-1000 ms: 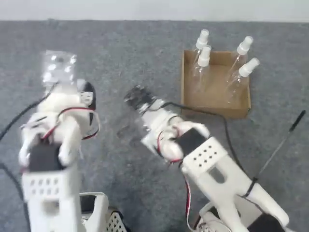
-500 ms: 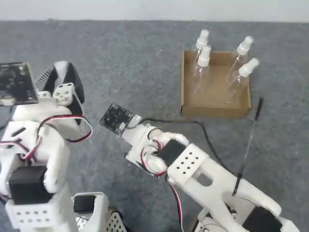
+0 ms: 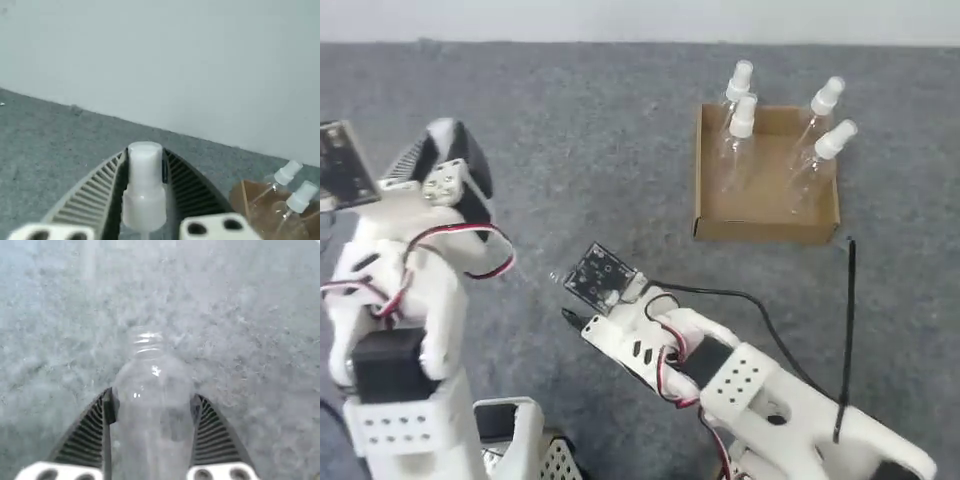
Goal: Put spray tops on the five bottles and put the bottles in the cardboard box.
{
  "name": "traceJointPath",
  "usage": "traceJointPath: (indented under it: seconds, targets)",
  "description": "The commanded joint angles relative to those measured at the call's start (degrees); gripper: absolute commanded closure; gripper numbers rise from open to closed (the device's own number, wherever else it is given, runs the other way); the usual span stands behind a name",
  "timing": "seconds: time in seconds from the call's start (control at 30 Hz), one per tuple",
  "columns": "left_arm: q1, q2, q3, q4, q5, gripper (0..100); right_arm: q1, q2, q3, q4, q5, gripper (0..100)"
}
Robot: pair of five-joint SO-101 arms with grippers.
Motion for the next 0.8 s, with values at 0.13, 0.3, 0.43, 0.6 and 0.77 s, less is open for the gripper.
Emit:
traceJointPath:
  seconds: [0.13,0.3,0.43,0.6,0.77]
  targets:
    - [6.15,-0.88,3.47,-2.55,0.97,99,-0.13,-4.79,0.79,-1.8,-0.79,99.3]
    - [5.19,-0.88,4.18,-5.01,0.7,99,-0.13,-4.79,0.88,-1.63,-0.79,99.3]
    - [2.64,-0.35,4.53,-8.7,0.7,99,-0.13,-4.79,0.88,-1.36,-0.79,99.3]
    - [2.55,-0.44,10.51,-13.36,0.7,99,-0.13,-4.79,0.88,-1.36,-0.79,99.3]
    - [3.6,-0.88,14.29,-14.95,0.7,99,-0.13,-4.79,0.88,-1.27,-0.79,99.3]
